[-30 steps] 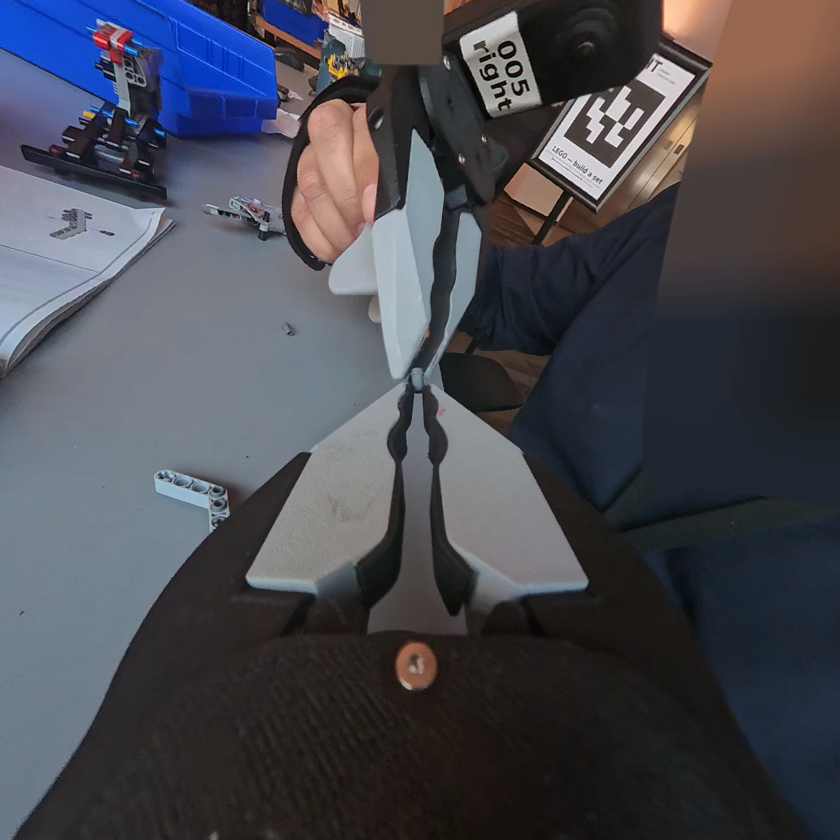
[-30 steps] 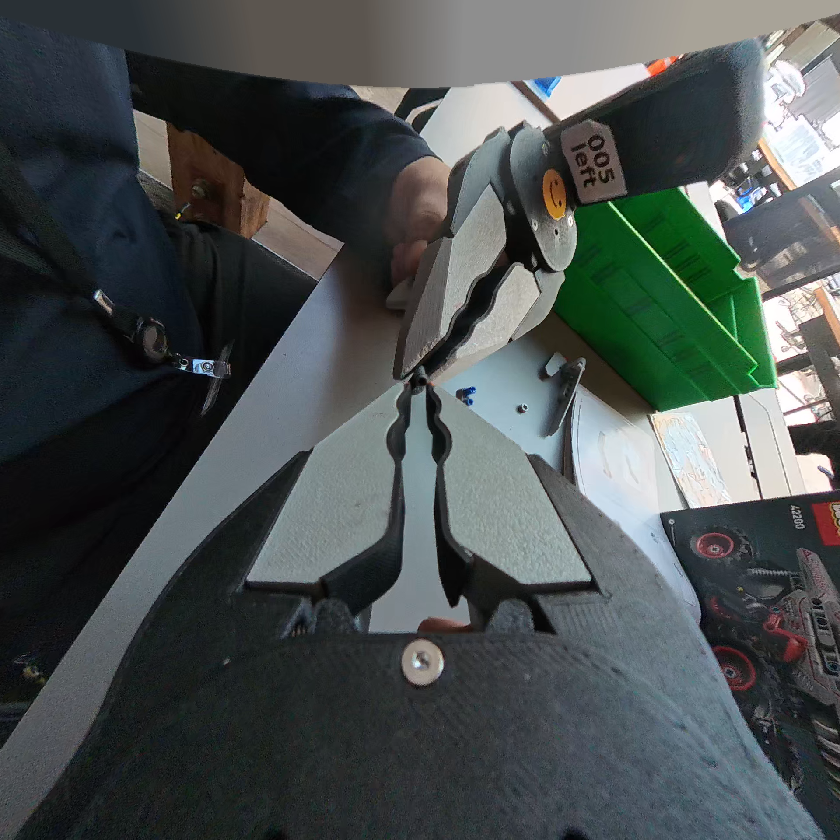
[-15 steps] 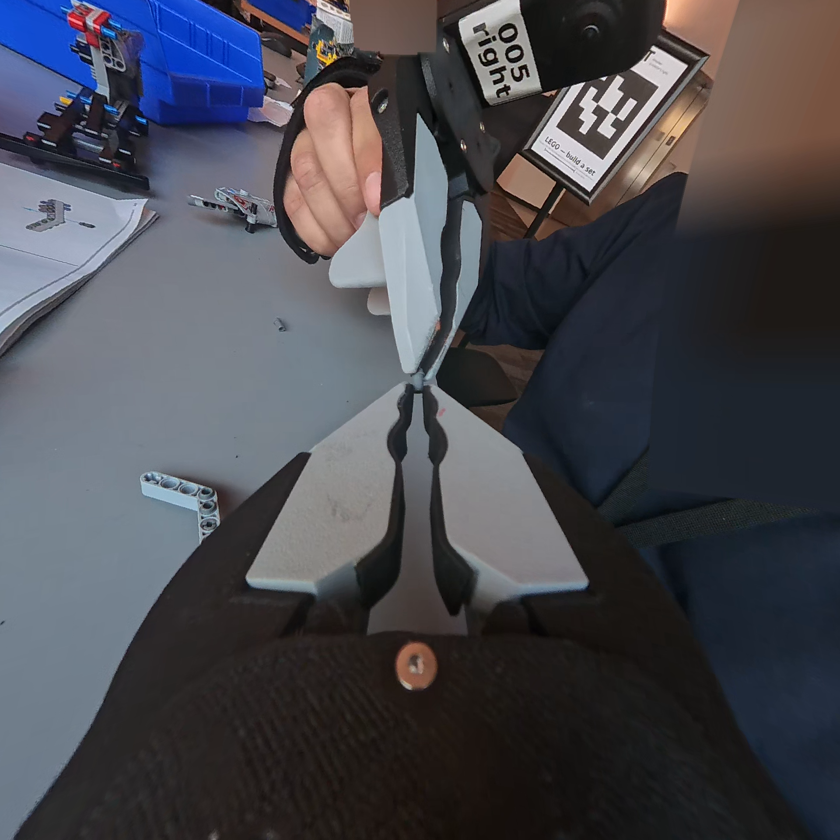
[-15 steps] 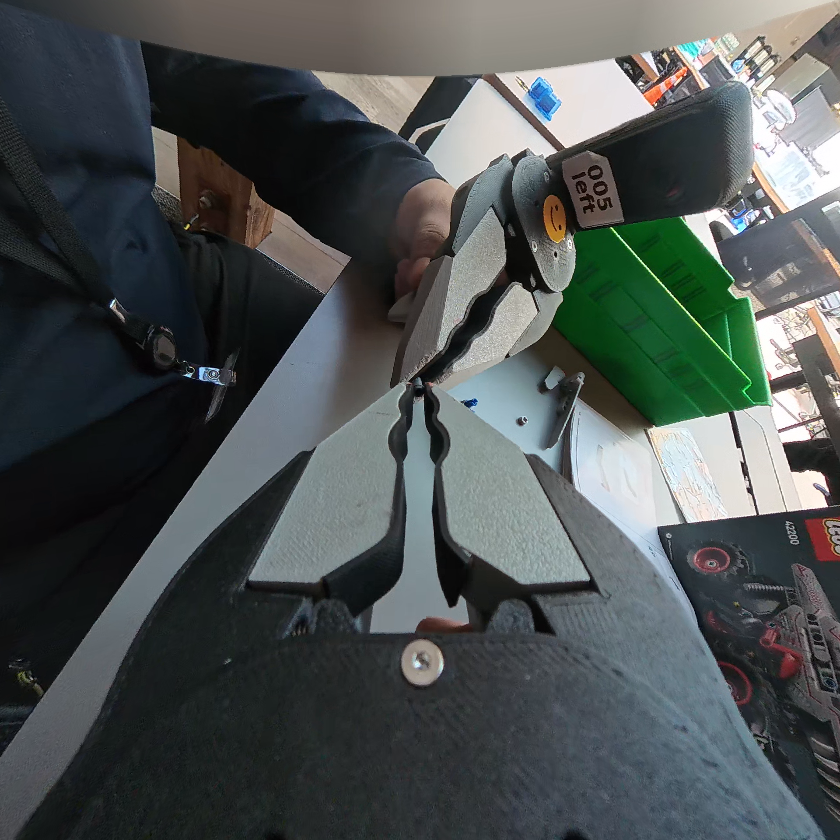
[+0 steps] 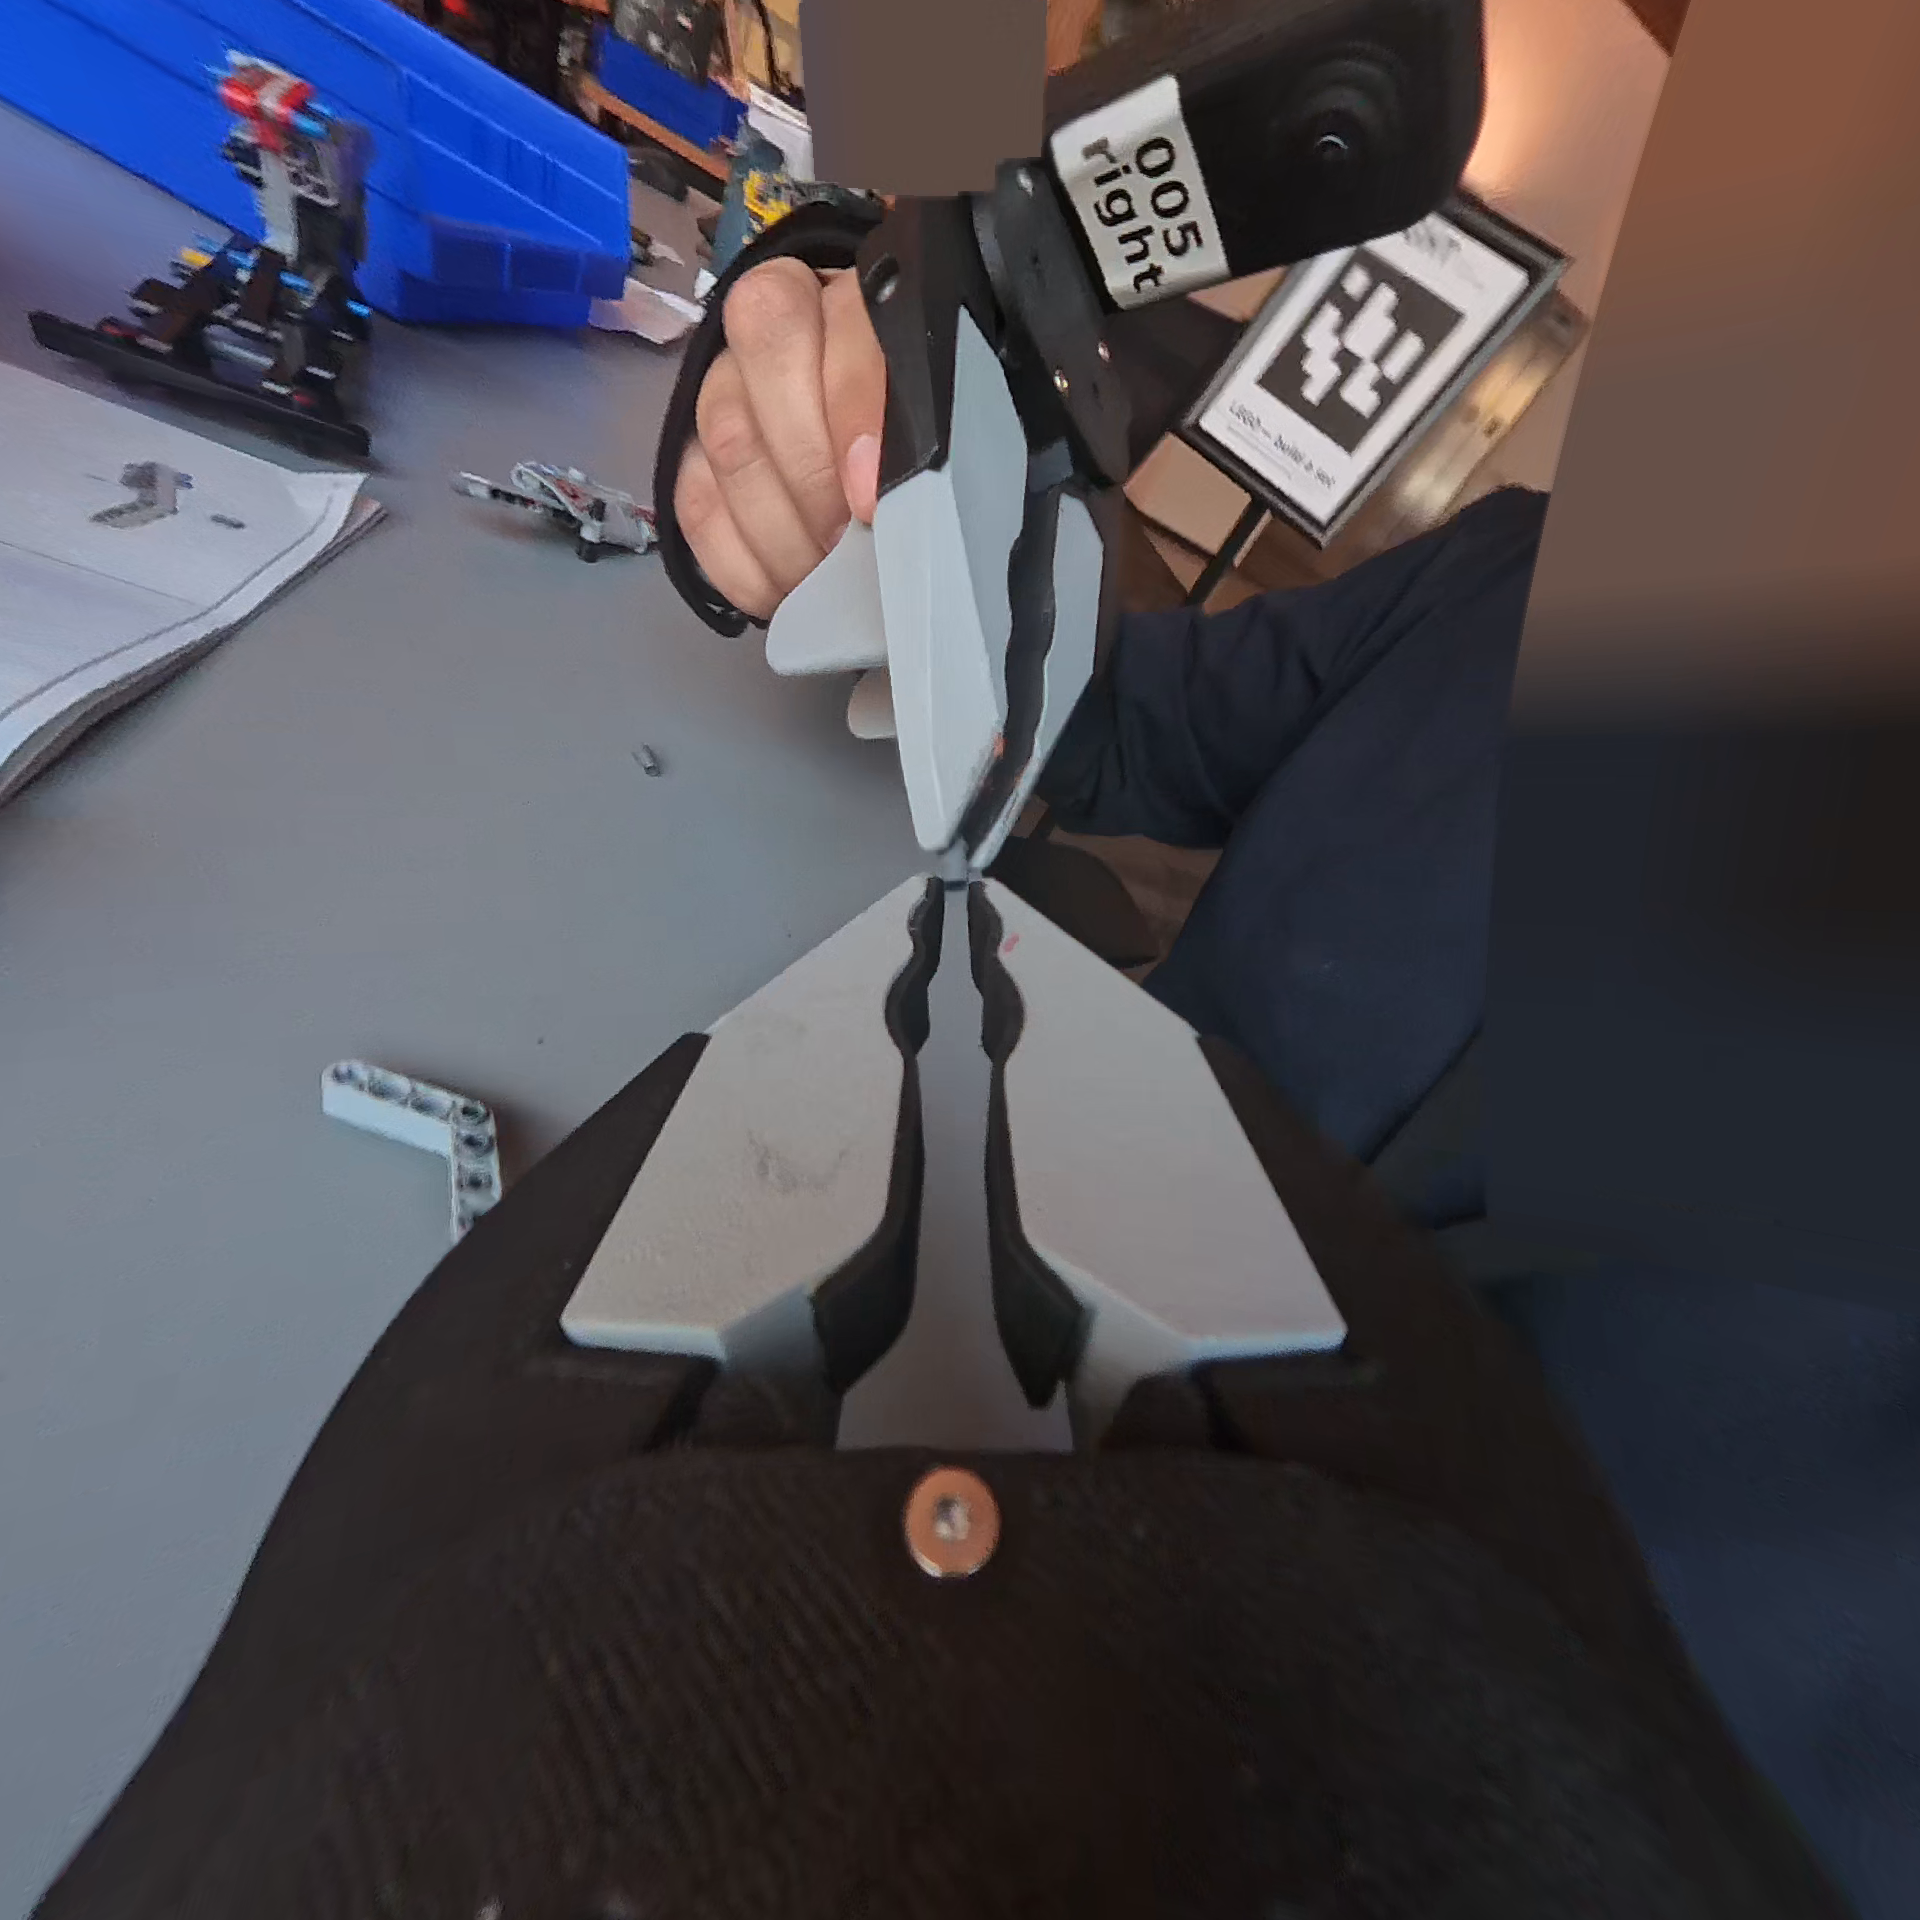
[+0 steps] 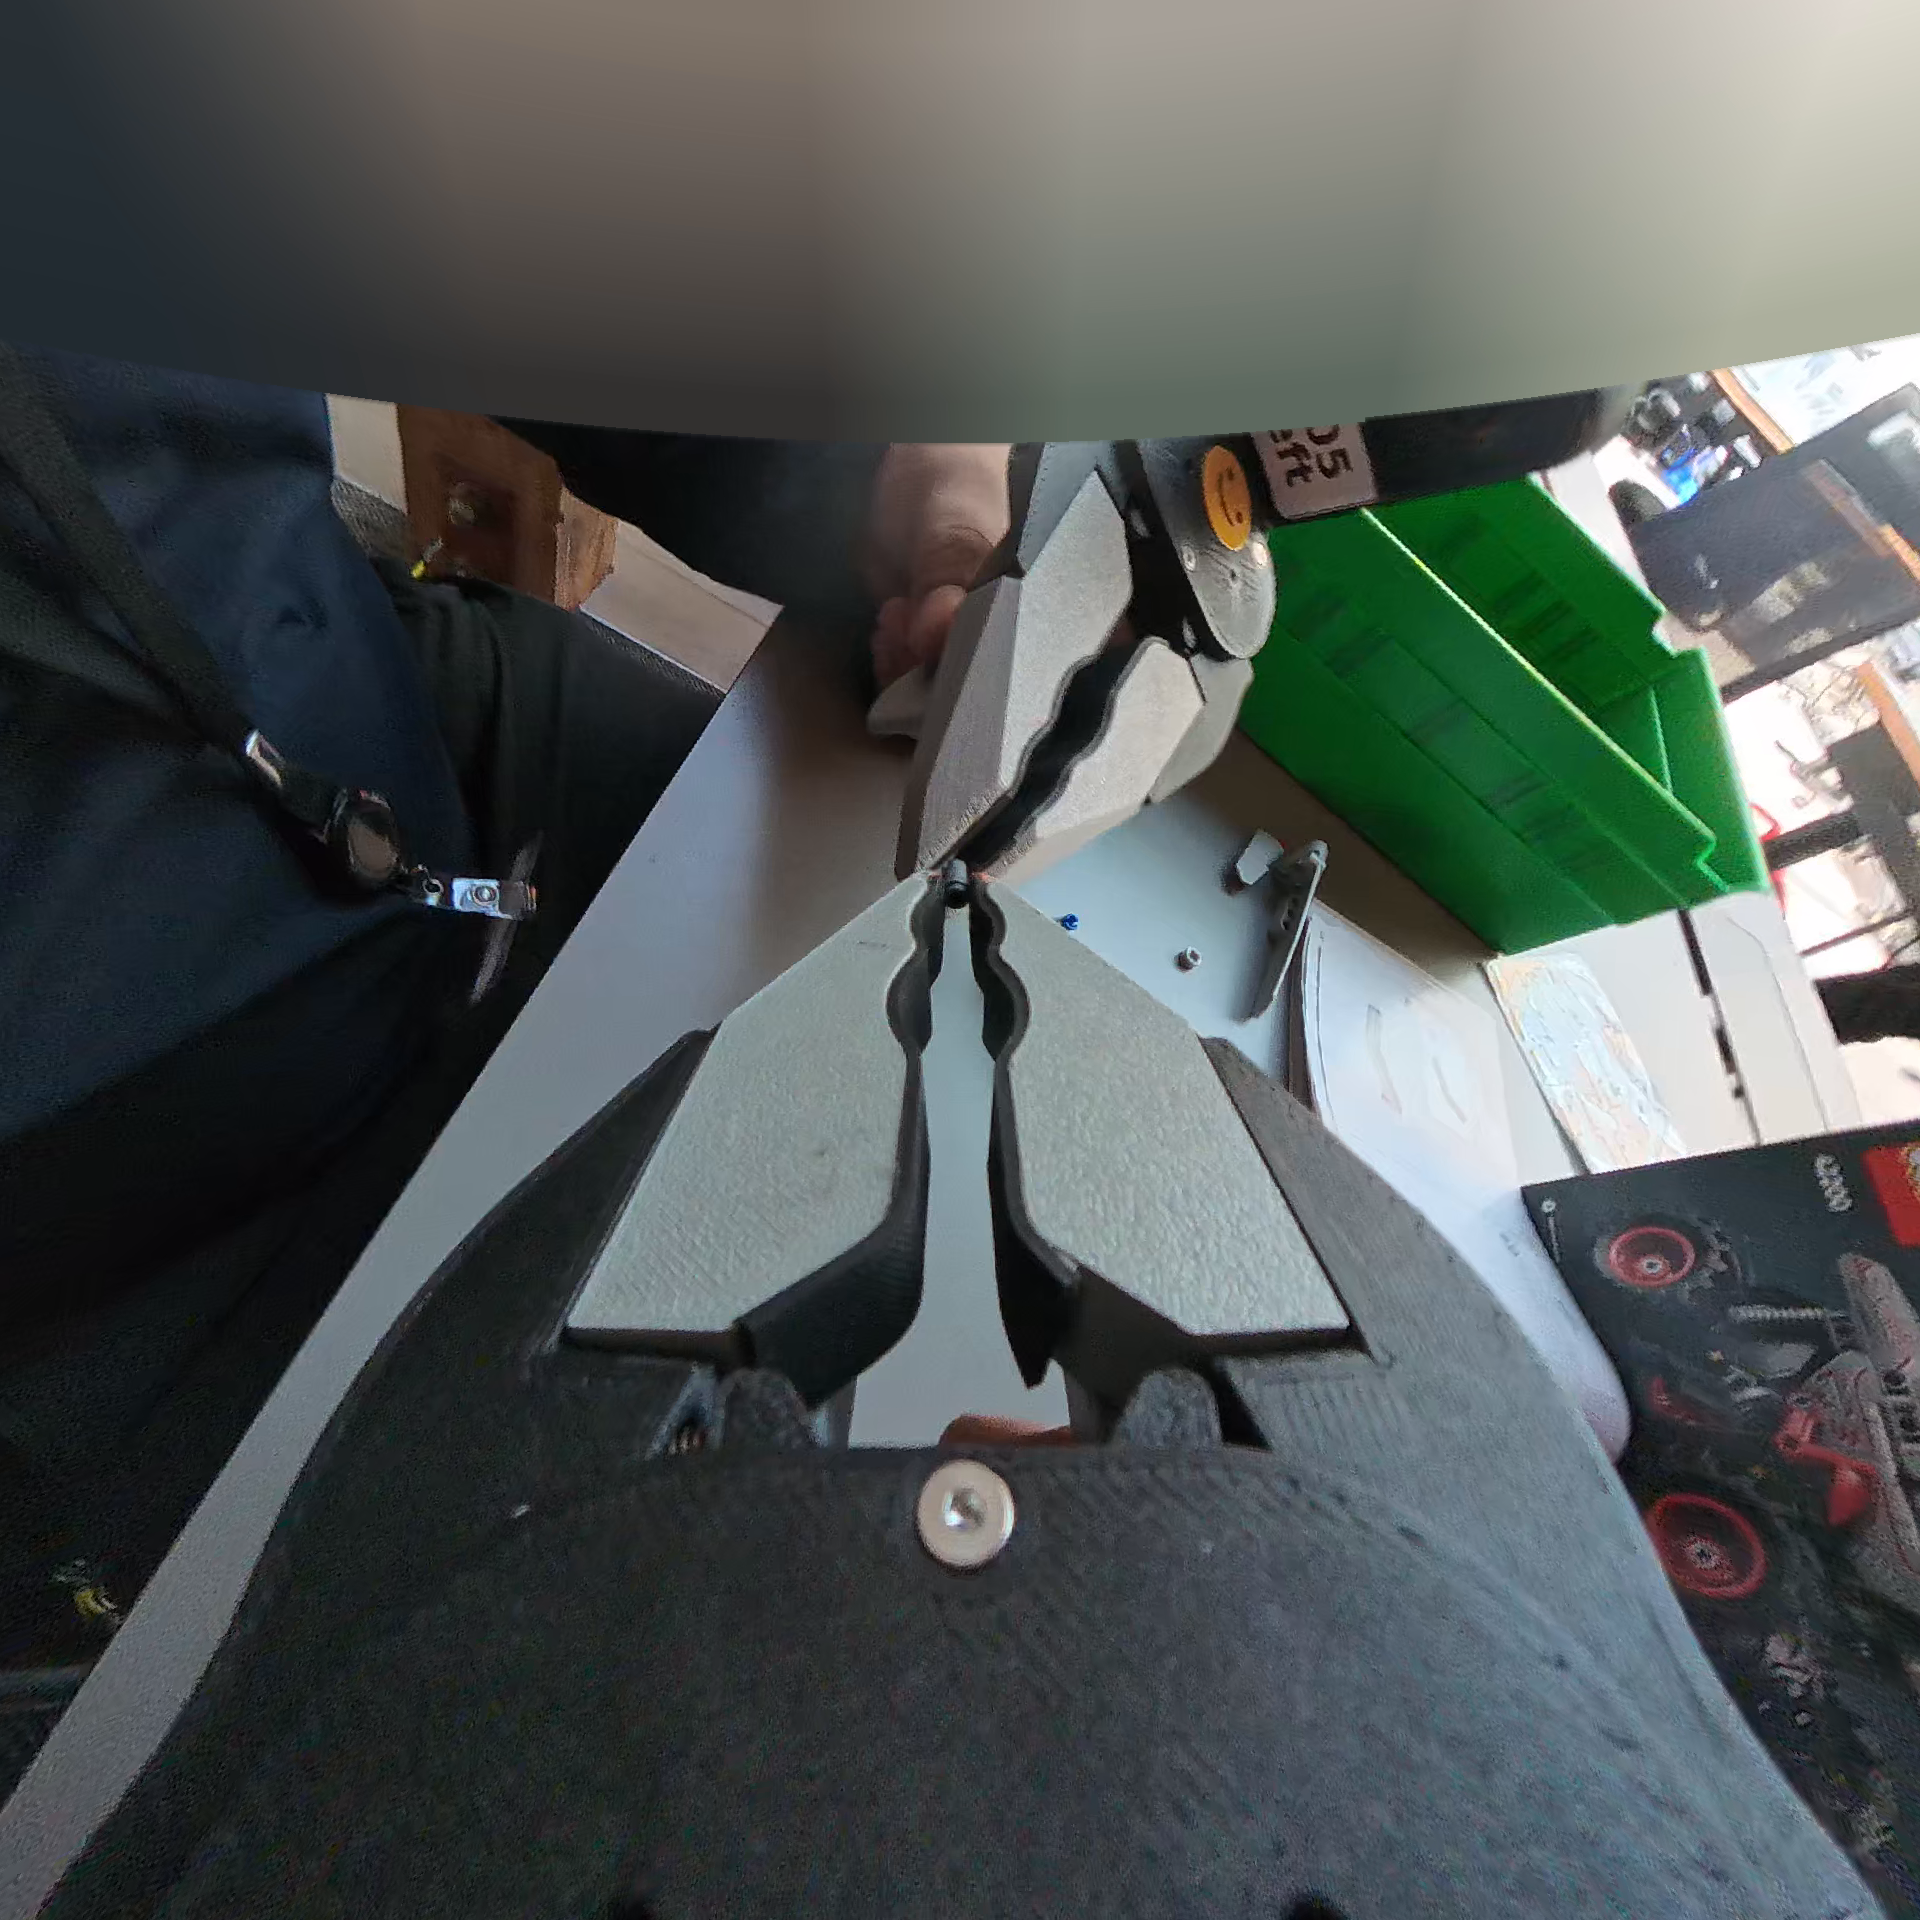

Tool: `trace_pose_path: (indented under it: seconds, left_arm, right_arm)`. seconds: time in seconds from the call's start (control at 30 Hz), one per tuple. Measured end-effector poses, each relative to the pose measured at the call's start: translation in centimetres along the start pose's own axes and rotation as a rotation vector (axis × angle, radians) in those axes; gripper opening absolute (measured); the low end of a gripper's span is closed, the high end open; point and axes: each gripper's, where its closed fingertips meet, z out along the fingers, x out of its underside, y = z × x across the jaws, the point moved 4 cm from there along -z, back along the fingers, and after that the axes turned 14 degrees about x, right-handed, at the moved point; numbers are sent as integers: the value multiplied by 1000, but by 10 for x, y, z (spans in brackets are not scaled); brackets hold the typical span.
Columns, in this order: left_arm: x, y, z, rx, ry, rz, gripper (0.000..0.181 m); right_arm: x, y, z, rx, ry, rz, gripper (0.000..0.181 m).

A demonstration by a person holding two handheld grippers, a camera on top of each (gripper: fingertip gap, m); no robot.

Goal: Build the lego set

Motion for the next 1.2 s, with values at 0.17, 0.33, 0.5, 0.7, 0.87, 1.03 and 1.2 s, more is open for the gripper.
trace_pose_path:
  seconds: [0.17,0.33,0.5,0.7,0.87,1.03,1.2]
  left_arm:
    - [1,6,-45,-429,121,-46,23]
    - [28,32,-59,-602,221,-96,48]
    - [34,47,-51,-621,310,-68,37]
    - [32,54,-51,-559,322,-87,17]
    - [33,59,-49,-540,351,-91,17]
    - [33,62,-47,-537,374,-77,9]
    - [32,61,-46,-520,371,-80,4]
  right_arm:
    - [26,-27,6,-10,131,267,1]
    - [58,-44,32,-32,391,367,1]
    - [64,-47,49,-120,552,331,1]
    - [67,-42,59,-183,618,299,1]
    - [71,-39,60,-205,652,315,1]
    - [72,-38,59,-223,702,285,1]
    - [70,-37,63,-241,732,255,1]
